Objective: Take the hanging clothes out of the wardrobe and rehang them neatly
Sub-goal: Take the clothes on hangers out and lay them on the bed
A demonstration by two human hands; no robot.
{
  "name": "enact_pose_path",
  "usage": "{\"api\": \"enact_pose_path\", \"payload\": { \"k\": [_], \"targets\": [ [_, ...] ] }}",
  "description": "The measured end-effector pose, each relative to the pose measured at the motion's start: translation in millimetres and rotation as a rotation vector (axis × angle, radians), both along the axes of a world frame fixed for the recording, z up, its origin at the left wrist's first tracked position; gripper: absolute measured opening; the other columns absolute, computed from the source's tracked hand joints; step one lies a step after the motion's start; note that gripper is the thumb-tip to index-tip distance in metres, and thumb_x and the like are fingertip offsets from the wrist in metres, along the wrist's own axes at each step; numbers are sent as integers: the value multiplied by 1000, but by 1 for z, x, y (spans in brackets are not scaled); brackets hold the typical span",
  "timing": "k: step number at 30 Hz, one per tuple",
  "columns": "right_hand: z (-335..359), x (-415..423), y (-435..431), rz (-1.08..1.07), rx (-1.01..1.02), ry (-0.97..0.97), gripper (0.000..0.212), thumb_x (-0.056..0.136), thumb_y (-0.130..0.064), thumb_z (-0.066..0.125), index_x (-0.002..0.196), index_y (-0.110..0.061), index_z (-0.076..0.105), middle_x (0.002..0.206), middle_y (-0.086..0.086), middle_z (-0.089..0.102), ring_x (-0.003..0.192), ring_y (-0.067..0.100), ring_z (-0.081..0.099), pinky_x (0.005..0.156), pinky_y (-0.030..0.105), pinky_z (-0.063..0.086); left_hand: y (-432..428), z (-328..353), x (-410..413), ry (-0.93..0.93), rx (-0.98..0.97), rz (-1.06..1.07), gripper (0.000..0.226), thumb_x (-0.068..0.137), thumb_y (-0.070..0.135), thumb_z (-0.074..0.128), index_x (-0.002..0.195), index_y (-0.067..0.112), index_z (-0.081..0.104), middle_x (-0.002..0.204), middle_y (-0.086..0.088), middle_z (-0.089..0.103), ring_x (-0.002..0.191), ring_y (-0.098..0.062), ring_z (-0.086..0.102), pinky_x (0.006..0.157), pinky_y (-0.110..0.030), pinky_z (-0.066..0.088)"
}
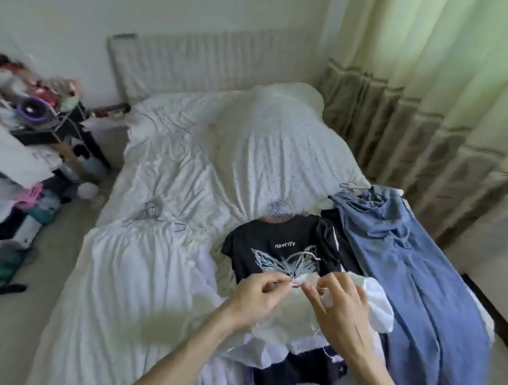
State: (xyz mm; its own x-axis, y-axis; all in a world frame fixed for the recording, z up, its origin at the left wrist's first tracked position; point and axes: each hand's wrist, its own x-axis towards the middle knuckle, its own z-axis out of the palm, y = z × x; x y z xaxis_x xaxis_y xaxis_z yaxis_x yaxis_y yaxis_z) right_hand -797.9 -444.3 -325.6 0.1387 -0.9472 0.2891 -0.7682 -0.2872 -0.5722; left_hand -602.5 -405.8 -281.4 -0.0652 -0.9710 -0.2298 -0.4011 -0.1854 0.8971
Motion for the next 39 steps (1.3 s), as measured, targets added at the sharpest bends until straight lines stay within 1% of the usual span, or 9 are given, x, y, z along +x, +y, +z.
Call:
{"api": "enact_pose_path", "payload": {
  "k": [4,8,12,15,18,22,28,33,39],
  "targets": [
    [5,30,10,191,15,-22,46,87,-76,42,82,-33,57,90,-19,50,83,7,54,87,38,43,43,9,35,-19,-24,92,36,82,70,57,101,44,73,88,-1,70,73,-10,56,72,-30,46],
    [13,55,21,384,65,-40,49,96,-67,32,107,-31,62,105,-18,60,99,13,59,92,40,41,79,21,70,-19,-66,264,31,85,62,63,99,39,77,71,16,63,63,-5,49,63,-22,39],
    [15,80,25,444,148,15,53,96,-65,22,117,-33,59,112,-16,63,108,15,55,94,35,35,116,40,118,-34,-110,414,20,90,48,66,95,34,79,62,6,46,58,-9,36,55,-17,32],
    [17,104,25,531,240,-32,51,97,-68,22,118,-36,57,111,-15,60,105,14,56,91,38,43,138,57,162,-133,-138,548,28,87,61,64,93,39,78,62,-1,49,58,-10,39,55,-22,33],
    [23,138,26,637,347,-57,32,99,-56,32,110,-36,54,107,-13,60,98,12,59,82,35,46,152,73,204,-183,-202,631,40,80,73,62,94,38,78,70,-4,65,66,-21,55,65,-36,45],
    [31,197,23,740,432,-104,22,102,-33,43,81,-40,45,82,-16,56,72,10,50,71,34,47,143,89,257,-312,-214,691,20,93,43,64,92,28,78,81,4,73,79,-20,66,75,-37,50],
    [7,298,-14,686,569,-106,14,102,-32,38,101,-31,52,78,1,64,72,15,59,71,36,50,82,67,361,-460,-184,677,26,94,53,57,93,34,74,82,11,72,80,-8,67,76,-36,51],
    [-32,386,-64,511,631,-78,19,102,-28,39,119,-30,47,75,1,66,68,15,62,65,32,47,9,10,457,-376,-113,610,26,97,46,57,81,29,69,67,14,62,64,-4,55,65,-28,40],
    [-92,469,-129,360,717,71,38,102,-23,44,139,-23,37,117,13,65,94,35,62,72,35,42,-87,-97,559,-335,89,623,28,91,53,53,72,36,64,60,22,57,79,-18,62,72,-31,43]
  ]
}}
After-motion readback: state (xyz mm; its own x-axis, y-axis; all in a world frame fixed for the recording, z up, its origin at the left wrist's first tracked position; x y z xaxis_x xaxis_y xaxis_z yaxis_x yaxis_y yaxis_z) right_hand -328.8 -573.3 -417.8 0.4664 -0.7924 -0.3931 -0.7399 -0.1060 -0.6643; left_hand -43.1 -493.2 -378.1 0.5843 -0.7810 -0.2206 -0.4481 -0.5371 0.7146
